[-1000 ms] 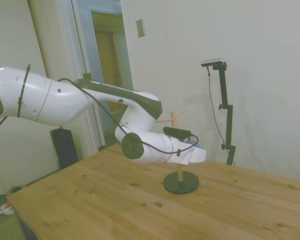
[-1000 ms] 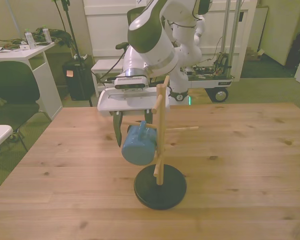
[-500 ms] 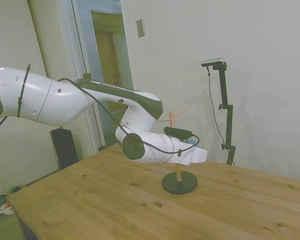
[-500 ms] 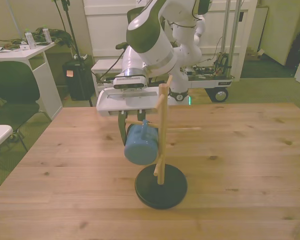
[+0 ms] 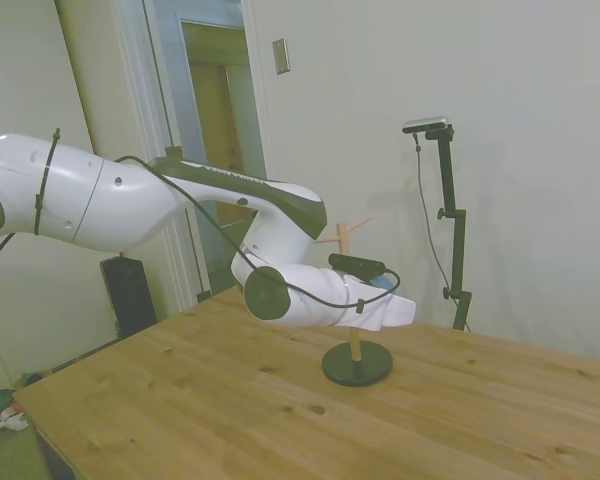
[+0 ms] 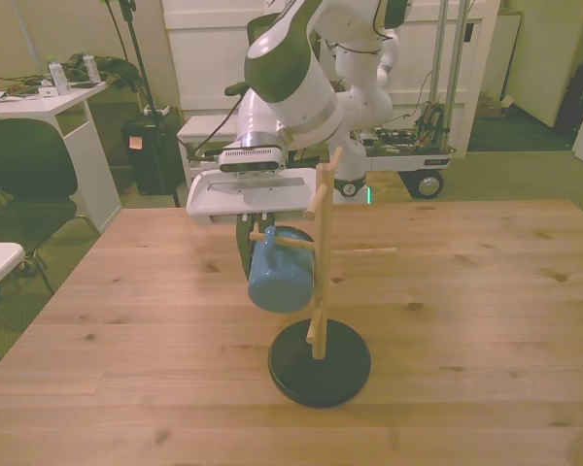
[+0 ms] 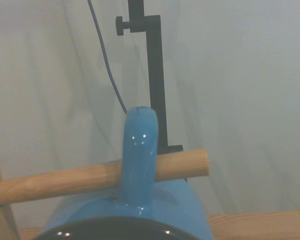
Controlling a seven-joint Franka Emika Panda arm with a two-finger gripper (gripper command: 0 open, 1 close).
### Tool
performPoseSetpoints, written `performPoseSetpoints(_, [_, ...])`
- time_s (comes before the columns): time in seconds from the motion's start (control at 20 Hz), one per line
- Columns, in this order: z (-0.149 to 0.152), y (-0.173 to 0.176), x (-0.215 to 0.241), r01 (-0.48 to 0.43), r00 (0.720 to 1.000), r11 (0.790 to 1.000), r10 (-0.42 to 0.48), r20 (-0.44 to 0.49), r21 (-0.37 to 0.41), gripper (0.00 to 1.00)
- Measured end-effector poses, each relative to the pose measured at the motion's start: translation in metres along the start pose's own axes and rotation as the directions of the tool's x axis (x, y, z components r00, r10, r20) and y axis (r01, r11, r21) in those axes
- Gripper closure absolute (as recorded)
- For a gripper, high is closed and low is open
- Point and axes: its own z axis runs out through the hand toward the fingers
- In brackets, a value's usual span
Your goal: Unload the mug
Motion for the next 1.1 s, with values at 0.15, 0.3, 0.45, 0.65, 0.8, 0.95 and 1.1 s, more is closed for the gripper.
performPoseSetpoints(0.15, [-0.003,0.003,0.004,-0.003,1.0,1.0,0.003,-0.004,-0.003,1.0])
performPoseSetpoints(0.3, [-0.01,0.007,0.009,-0.008,1.0,1.0,0.008,-0.006,-0.006,1.0])
performPoseSetpoints(0.45, [-0.02,0.01,0.017,-0.012,1.0,1.0,0.012,-0.011,-0.002,1.0])
performPoseSetpoints(0.65, [-0.031,0.015,0.021,-0.022,1.0,1.0,0.022,-0.012,0.004,1.0])
performPoseSetpoints(0.8, [-0.038,0.02,0.024,-0.034,0.999,0.999,0.034,-0.002,-0.002,1.0])
performPoseSetpoints(0.95, [-0.045,0.029,0.022,-0.045,0.999,0.999,0.045,0.025,-0.023,1.0])
performPoseSetpoints(1.1, [-0.058,0.035,0.018,-0.049,0.998,0.998,0.05,0.045,-0.026,1.0])
